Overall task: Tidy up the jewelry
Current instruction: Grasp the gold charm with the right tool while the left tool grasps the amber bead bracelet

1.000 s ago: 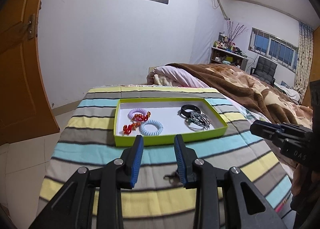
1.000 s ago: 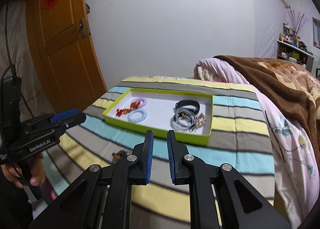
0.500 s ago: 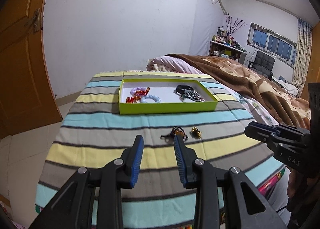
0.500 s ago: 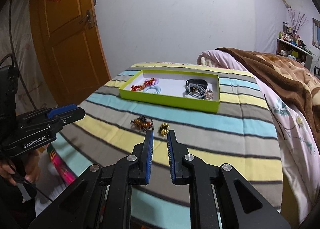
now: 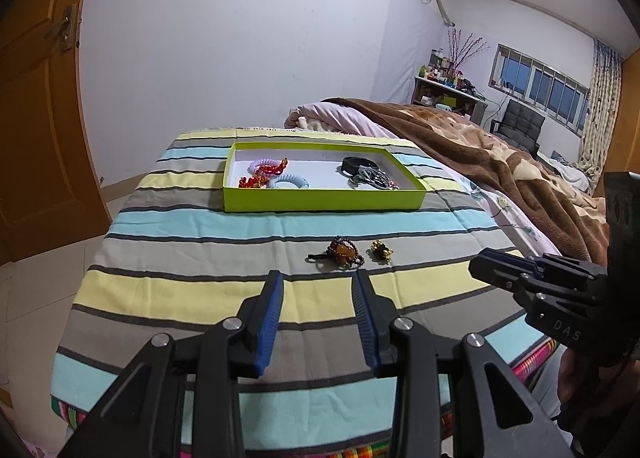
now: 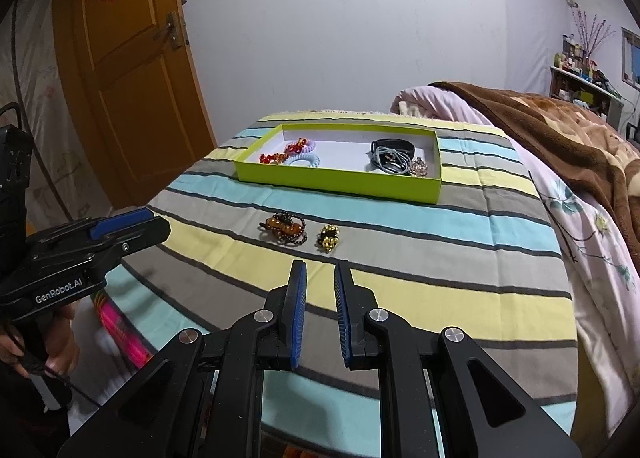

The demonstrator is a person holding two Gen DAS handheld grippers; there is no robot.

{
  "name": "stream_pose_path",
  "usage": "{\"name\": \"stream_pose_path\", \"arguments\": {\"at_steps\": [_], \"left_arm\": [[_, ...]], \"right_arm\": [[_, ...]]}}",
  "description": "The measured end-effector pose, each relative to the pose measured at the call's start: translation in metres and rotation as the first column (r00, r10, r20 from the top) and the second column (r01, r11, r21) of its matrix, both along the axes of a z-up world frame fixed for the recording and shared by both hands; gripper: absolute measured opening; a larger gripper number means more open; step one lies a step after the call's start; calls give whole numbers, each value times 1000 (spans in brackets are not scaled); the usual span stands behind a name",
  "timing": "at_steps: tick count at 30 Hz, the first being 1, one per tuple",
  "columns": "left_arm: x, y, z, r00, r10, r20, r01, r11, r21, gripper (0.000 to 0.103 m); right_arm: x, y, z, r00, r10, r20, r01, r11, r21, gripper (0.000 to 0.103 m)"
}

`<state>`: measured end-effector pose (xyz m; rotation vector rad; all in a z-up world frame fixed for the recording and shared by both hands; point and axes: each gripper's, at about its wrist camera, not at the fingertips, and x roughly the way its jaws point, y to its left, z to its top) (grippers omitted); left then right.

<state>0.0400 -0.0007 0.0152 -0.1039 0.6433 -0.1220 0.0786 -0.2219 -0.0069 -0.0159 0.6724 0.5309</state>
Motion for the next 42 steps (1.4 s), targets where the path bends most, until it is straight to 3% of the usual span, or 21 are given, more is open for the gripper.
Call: {"name": "stream_pose_path", "arguments": {"at_steps": [14, 26, 28, 29, 30, 38, 40, 42], "left_arm": [[46, 0, -24, 998, -31, -62, 30, 999, -17, 41], [61, 13, -30, 997, -16, -76, 13, 999, -45, 41], [63, 15, -31, 997, -18, -78, 14, 999, -51, 41], [64, 15, -31, 997, -19, -78, 15, 998, -53, 41], [65, 16, -32, 997, -21, -78, 17, 998, -57, 41], [75, 14, -36, 995, -39, -93, 32, 997, -75, 41], [77, 11, -38, 994, -47, -99, 40, 997, -73, 41], [79, 8, -40, 993, -59, -107, 51, 996, -75, 41]], "right_arm": [[51, 21, -27, 997, 12, -82, -13, 1000, -21, 15], [89, 45, -44, 986, 32, -165, -40, 998, -48, 15], [92, 47, -46, 985, 32, -171, -42, 997, -58, 24], [94, 48, -49, 982, 31, -185, -44, 997, -65, 43], [96, 49, -51, 980, 39, -195, -52, 997, -63, 51], [99, 55, -49, 983, 32, -180, -50, 994, -96, 49], [99, 56, -49, 984, 21, -174, -41, 993, -112, 38], [100, 55, -50, 984, 16, -176, -37, 993, -115, 18]]}}
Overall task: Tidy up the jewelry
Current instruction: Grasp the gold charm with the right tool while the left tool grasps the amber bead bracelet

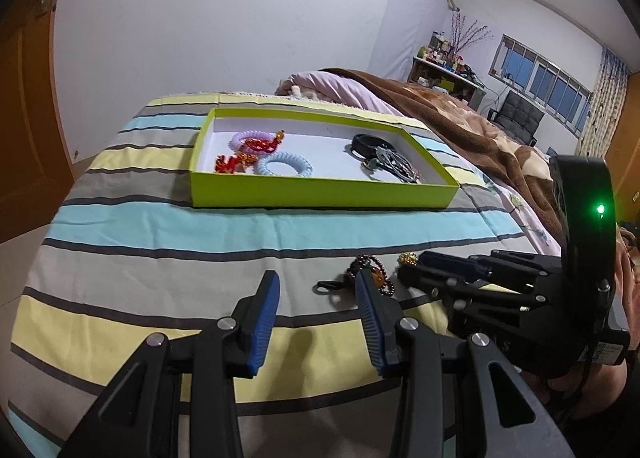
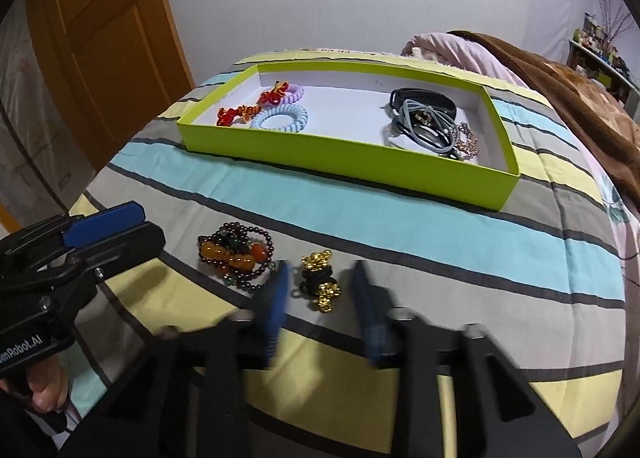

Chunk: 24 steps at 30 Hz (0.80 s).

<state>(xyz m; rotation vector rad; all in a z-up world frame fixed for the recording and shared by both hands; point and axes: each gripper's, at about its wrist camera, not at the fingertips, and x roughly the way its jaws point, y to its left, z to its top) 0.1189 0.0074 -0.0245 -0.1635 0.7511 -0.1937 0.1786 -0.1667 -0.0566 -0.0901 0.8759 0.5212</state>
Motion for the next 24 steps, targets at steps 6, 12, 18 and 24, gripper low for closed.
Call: {"name": "stream_pose_path", "arguments": {"at_steps": [6, 12, 18, 24], "left_arm": [[7, -11, -5, 999, -30, -19, 30, 1000, -5, 41], [19, -21, -13, 996, -61, -57, 60, 998, -20, 41], [29, -30, -18, 992, -73, -103, 71, 997, -26, 41], [31, -43, -19, 990, -86, -109, 91, 995, 38, 23]], "right_arm": [[0, -4, 1, 1000, -3, 0, 3, 1000, 12, 17], [0, -14, 4, 1000, -15, -1, 15, 999, 33, 17], [0, -25, 6, 1000, -27, -1, 27, 999, 43, 17], [0, -30, 6, 1000, -29, -2, 29, 998, 52, 17]]}}
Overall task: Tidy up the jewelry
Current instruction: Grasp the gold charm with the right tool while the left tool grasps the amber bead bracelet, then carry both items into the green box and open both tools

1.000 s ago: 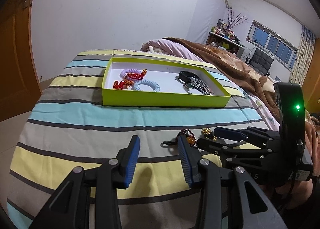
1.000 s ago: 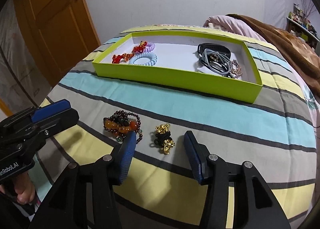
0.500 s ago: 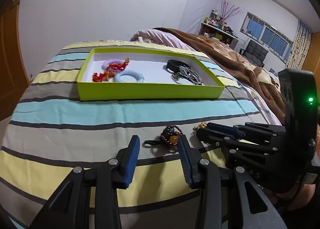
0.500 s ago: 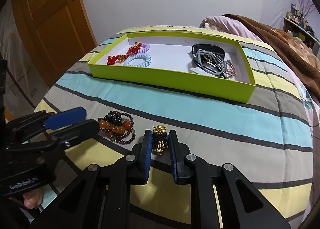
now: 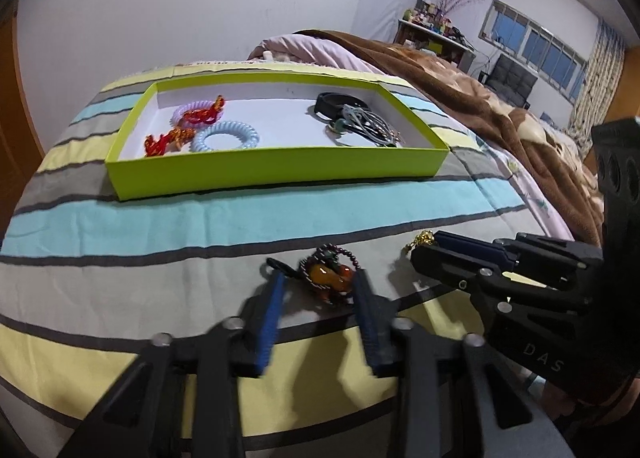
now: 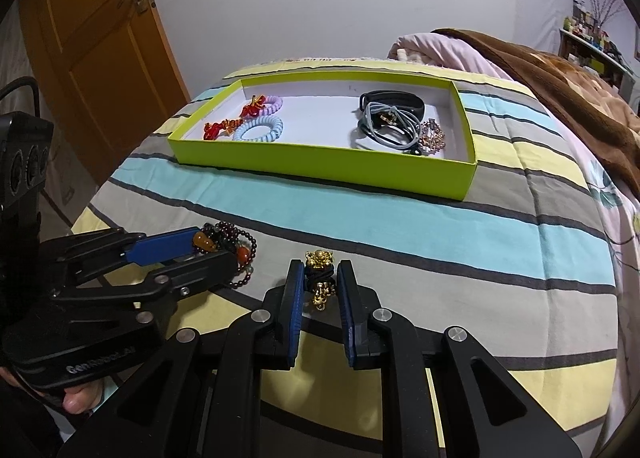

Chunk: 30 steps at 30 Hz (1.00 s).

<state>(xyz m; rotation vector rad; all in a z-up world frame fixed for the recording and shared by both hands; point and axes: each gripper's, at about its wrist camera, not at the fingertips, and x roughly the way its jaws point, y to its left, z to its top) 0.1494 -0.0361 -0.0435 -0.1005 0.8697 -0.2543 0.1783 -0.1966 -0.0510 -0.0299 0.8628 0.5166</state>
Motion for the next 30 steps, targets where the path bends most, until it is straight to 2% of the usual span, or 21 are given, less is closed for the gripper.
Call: {"name": "stream_pose_path", "arguments": {"at_steps": [3, 10, 18, 30], "left_arm": [[0, -1, 0, 1000, 0, 0, 0, 1000, 8, 20], [-2, 6, 3, 1000, 17, 11, -16, 999, -37, 16], [-23, 6, 25, 997, 9, 82, -7, 1000, -24, 15], [-65, 18, 65, 981, 48, 188, -46, 999, -17, 15]], "right_arm": [[-1, -2, 1, 1000, -1, 1, 1, 1000, 4, 17], [-7, -8, 5, 1000, -9, 9, 9, 1000, 6, 17], [-21, -12, 20, 999, -12, 47, 11, 1000, 17, 17], [-57, -23, 52, 992, -40, 122, 35, 998, 44, 17]]}}
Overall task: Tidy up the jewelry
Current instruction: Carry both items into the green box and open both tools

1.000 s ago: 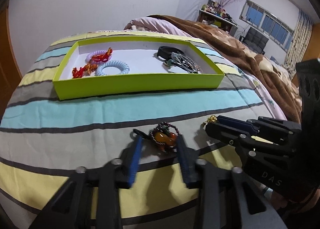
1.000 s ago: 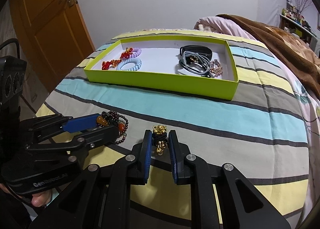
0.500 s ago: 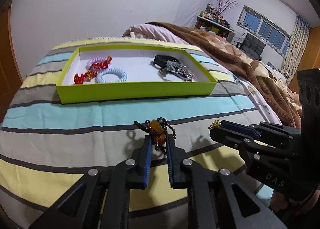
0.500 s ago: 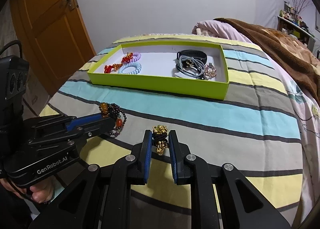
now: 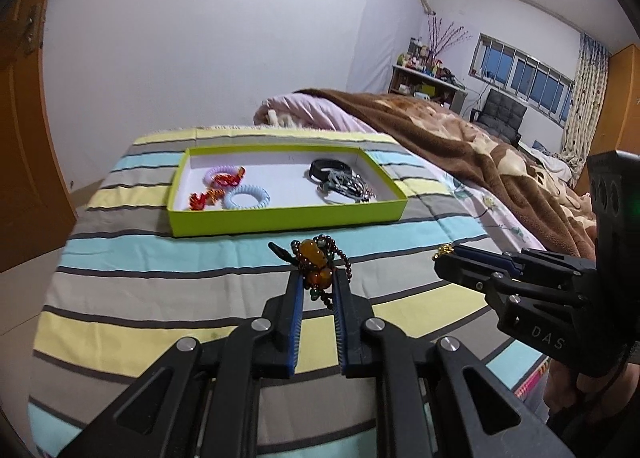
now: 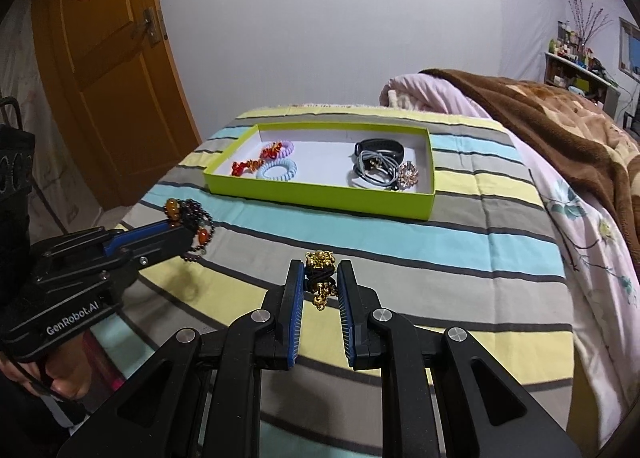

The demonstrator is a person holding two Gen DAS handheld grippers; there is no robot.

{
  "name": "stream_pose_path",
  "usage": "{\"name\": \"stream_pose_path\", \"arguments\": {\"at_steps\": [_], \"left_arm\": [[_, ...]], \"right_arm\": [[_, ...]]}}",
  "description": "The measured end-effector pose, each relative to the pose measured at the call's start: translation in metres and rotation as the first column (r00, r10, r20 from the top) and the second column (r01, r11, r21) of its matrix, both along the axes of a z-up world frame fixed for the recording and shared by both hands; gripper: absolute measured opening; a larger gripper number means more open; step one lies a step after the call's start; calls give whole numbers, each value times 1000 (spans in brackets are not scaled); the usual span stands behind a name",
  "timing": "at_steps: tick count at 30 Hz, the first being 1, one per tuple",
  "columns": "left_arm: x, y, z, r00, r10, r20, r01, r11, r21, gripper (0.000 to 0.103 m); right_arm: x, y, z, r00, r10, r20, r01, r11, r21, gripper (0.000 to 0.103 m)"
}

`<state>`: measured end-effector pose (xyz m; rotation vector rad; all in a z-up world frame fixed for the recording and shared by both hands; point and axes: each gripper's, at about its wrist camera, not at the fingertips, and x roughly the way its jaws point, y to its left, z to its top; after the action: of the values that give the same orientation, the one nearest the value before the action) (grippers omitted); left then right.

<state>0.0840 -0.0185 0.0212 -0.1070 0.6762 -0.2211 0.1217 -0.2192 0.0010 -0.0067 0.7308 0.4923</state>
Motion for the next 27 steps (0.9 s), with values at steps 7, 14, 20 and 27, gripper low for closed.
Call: {"name": "stream_pose_path", "arguments": {"at_steps": [7, 14, 20, 27], "left_arm": [[-15, 6, 13, 999, 18, 29, -17, 1000, -9, 15], [-22, 6, 20, 999, 17, 52, -16, 1000, -9, 15], [-21, 7, 21, 998, 18, 55, -18, 1000, -11, 15], [-8, 11, 22, 998, 28, 57, -28, 1000, -6, 15]], "right_arm": [[-22, -3, 17, 999, -5, 44, 4, 1000, 7, 17], [-29, -4, 27, 997, -1, 72, 0, 1000, 8, 17], [-24, -2, 29, 997, 3, 77, -3, 1000, 3, 17], [-13, 1, 31, 996, 8, 84, -8, 1000, 0, 17]]}}
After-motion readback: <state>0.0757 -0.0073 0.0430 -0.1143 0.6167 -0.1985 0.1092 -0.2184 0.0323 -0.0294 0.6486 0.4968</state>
